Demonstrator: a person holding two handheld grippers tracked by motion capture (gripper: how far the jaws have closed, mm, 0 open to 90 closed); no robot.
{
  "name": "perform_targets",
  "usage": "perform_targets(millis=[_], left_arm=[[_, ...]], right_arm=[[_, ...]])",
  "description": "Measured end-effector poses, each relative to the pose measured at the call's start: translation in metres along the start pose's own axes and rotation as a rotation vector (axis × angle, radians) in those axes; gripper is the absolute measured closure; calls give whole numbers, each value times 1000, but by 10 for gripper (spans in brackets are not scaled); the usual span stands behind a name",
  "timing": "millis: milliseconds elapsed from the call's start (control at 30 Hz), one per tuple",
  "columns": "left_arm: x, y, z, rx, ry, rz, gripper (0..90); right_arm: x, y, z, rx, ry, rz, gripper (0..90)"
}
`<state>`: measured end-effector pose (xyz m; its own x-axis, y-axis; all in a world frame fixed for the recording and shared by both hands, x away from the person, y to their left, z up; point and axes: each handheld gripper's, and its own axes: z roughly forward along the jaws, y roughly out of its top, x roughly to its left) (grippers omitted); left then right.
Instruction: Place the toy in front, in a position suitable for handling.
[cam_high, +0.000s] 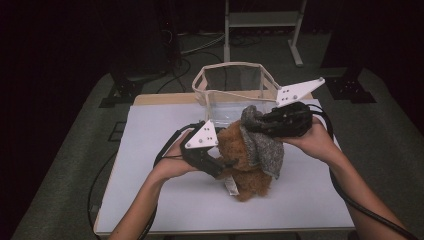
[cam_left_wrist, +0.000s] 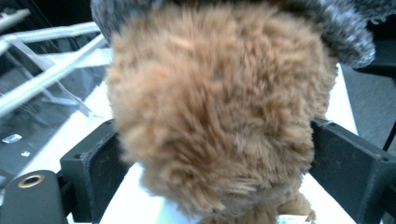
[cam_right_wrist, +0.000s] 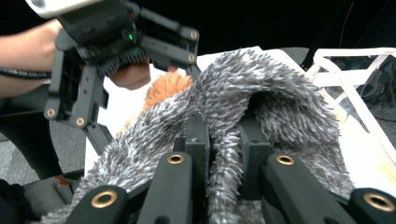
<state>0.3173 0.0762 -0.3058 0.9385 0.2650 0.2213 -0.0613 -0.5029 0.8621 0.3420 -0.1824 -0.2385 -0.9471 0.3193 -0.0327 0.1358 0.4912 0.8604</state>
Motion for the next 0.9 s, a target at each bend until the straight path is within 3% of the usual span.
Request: perform_targets(millis=[100, 167, 233, 333, 400, 500, 700, 767, 900], left_arm=[[-3, 1, 8, -23, 7, -38, 73], [-4, 4, 12, -26, 20, -42, 53], [-6, 6, 13, -26, 43, -14, 150], [-9, 6, 10, -53, 42, 0, 285], [-12, 10, 9, -54, 45, 19, 301], [-14, 14, 10, -47, 40, 48, 304], [-21, 16, 13, -41, 36, 93, 318], [-20, 15, 11, -51, 35, 82, 334], [-19, 19, 11, -41, 30, 82, 349]], right_arm=[[0, -3, 1, -13, 0, 12, 770], [1, -3, 3, -15, 9, 10, 771], [5, 0, 5, -2, 3, -5, 771], [5, 4, -1, 13, 4, -16, 772], [5, 8, -4, 16, 18, -12, 771], [9, 19, -2, 47, 29, -50, 771], [14, 33, 23, 95, 131, -68, 770], [13, 33, 23, 102, 126, -64, 769], [7, 32, 8, 86, 89, -58, 769]])
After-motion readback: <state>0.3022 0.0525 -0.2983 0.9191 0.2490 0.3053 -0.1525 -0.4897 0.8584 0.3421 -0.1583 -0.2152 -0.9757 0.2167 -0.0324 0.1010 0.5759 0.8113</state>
